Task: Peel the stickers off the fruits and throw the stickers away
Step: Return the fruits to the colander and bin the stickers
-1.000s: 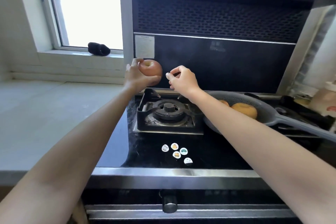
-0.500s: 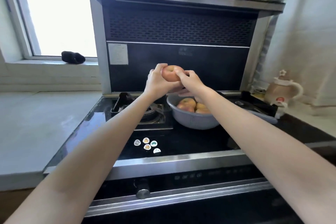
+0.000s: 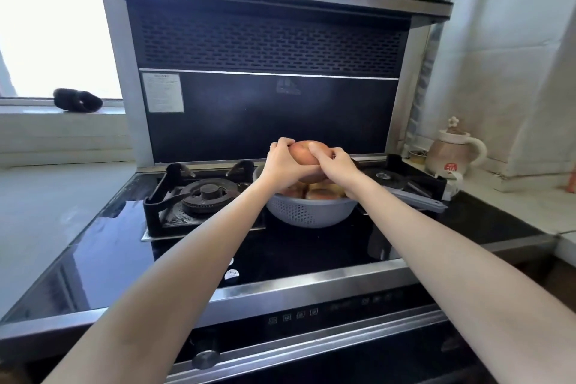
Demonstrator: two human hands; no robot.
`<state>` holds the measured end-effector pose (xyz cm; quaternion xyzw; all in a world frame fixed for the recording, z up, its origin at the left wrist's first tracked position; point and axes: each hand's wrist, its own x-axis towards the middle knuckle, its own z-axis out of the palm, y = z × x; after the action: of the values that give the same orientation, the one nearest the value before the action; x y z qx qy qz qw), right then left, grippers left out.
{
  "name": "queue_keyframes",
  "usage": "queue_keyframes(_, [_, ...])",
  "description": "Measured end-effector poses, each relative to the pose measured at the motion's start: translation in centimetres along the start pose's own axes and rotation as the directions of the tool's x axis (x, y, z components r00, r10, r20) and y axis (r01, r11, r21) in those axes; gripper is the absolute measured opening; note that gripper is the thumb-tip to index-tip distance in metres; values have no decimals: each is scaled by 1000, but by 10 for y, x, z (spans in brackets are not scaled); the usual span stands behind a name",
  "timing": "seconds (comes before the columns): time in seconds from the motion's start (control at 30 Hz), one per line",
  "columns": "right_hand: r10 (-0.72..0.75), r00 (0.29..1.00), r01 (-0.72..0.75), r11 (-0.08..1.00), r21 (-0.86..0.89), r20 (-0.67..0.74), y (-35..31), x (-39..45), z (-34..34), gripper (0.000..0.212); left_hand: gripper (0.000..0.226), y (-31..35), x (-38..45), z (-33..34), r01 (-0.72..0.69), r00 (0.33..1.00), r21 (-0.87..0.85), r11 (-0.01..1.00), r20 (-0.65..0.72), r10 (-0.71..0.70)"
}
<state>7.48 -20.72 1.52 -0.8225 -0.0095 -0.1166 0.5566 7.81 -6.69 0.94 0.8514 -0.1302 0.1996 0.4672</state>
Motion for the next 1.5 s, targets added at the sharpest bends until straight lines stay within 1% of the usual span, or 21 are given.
queue_keyframes(0.1, [19,1000,-19,1000,14,12,6,4,1,62,92,-3,3,3,11,999,24,1000,35,-12])
queue_keyframes(0.2, [23,1000,-22,1000,-10,16,10,8,4,64,92,-7,3,3,21,999,18,1000,43,-21])
queue_keyframes(0.33, [3,1000,-2,997,-84,21,12,8,7,69,89,-10,1,2,18,1000,29,999,22,-18])
queue_keyframes(0.43, [29,999,-28,997,-78,13,15,10,9,74,88,-13,0,2,18,1000,21,1000,18,-18])
queue_keyframes(0.5, [76,997,-77,993,-87,-11,15,11,8,81,81,-15,1,2,26,1000,-17,1000,8,-26])
queue_keyframes(0.6, [86,996,-85,993,-76,0,15,11,8,85,76,-17,1,0,63,998,-81,995,25,-61])
queue_keyframes(0.63, [76,997,-76,995,-71,8,14,11,8,84,74,-17,2,-2,75,996,-103,992,44,-71])
queue_keyframes(0.7, [47,999,-47,996,-79,9,15,11,8,76,64,-17,2,-3,102,993,-147,984,75,-92])
queue_keyframes(0.77, [26,1000,-26,996,-85,2,16,10,9,70,53,-16,3,-5,116,992,-165,979,74,-105])
queue_keyframes(0.83, [18,1000,-19,997,-78,-14,17,10,8,69,43,-16,3,-5,116,993,-171,978,30,-112])
queue_keyframes(0.93, [9,1000,-11,996,-91,-30,17,8,9,73,30,-15,0,-3,76,992,-166,983,-88,-91])
queue_keyframes(1.0, [-26,995,12,990,-143,-97,15,4,10,71,24,-14,-4,-4,30,988,-170,985,-147,-56])
queue_keyframes(1.07, [-123,966,78,977,-197,-227,13,-3,11,59,21,-14,-9,-7,-15,981,-147,989,-192,-14])
queue_keyframes(1.13, [-275,904,195,947,-254,-329,8,-14,13,40,18,-14,-17,-13,-51,972,-122,991,-236,21])
queue_keyframes(1.2, [-395,842,287,905,-314,-368,2,-26,15,25,16,-15,-26,-23,-79,960,-126,989,-276,42])
queue_keyframes(1.27, [-473,799,336,863,-377,-372,-4,-36,18,19,14,-16,-33,-33,-97,953,-132,987,-299,54])
queue_keyframes(1.3, [-497,788,357,850,-388,-363,-7,-41,21,18,12,-17,-37,-39,-98,951,-137,986,-303,53])
queue_keyframes(1.43, [-542,780,441,831,-340,-312,-16,-63,38,22,6,-21,-56,-61,-95,946,-139,986,-322,46])
queue_keyframes(1.5, [-556,792,490,825,-282,-252,-16,-73,48,25,6,-22,-67,-71,-94,949,-150,984,-311,43])
